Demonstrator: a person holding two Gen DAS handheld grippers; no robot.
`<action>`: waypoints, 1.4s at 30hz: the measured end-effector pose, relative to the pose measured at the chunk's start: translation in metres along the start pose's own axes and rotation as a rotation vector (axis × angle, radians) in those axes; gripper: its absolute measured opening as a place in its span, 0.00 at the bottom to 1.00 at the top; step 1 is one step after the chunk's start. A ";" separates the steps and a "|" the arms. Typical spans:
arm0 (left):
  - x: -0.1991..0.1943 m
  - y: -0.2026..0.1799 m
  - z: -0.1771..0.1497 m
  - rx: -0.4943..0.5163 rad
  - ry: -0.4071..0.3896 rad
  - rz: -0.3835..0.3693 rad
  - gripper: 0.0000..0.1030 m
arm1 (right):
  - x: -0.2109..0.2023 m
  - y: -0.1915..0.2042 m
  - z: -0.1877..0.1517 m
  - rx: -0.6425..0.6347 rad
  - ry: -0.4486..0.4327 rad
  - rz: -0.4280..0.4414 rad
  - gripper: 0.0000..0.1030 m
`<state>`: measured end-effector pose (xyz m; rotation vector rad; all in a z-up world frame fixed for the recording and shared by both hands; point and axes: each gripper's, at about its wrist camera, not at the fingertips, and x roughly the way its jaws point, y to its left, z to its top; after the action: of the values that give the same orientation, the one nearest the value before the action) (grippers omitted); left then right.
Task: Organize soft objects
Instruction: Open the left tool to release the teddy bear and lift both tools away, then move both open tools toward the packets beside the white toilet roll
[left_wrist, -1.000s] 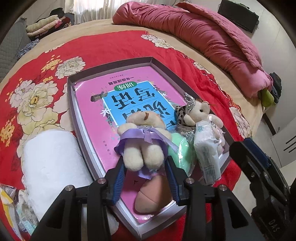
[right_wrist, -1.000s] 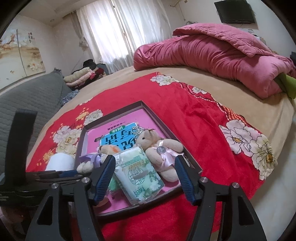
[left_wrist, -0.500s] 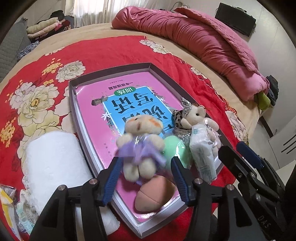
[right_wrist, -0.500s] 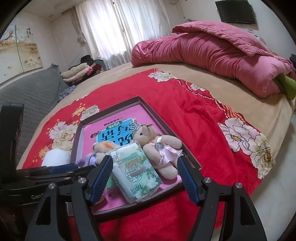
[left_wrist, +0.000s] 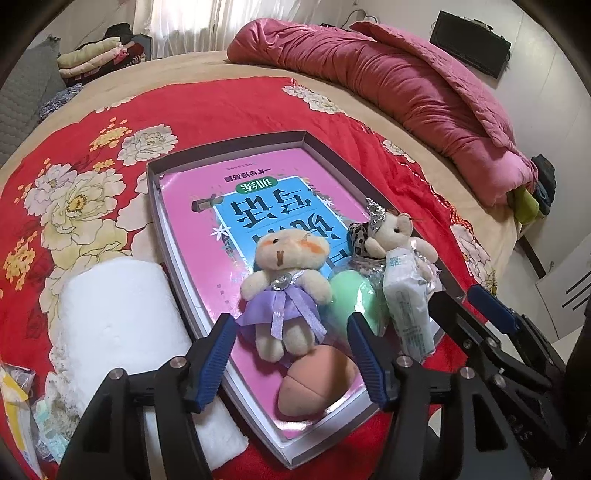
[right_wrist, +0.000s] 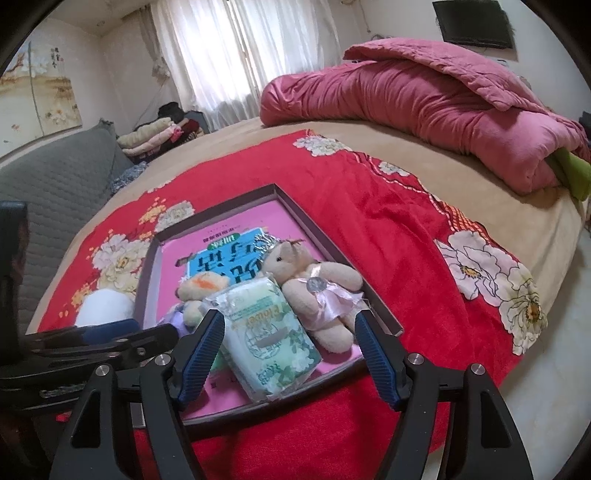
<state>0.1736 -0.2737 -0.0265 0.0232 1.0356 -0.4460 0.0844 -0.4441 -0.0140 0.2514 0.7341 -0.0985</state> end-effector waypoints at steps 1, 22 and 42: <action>-0.001 0.001 -0.001 -0.003 -0.001 -0.002 0.65 | 0.002 -0.001 0.000 0.004 0.009 -0.003 0.72; -0.042 -0.005 -0.013 0.004 -0.111 0.078 0.67 | -0.001 0.002 -0.001 -0.022 -0.004 -0.038 0.73; -0.086 0.003 -0.028 -0.014 -0.161 0.121 0.67 | -0.048 0.026 0.006 -0.091 -0.106 -0.085 0.74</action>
<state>0.1150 -0.2353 0.0305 0.0365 0.8740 -0.3249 0.0577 -0.4204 0.0275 0.1266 0.6422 -0.1574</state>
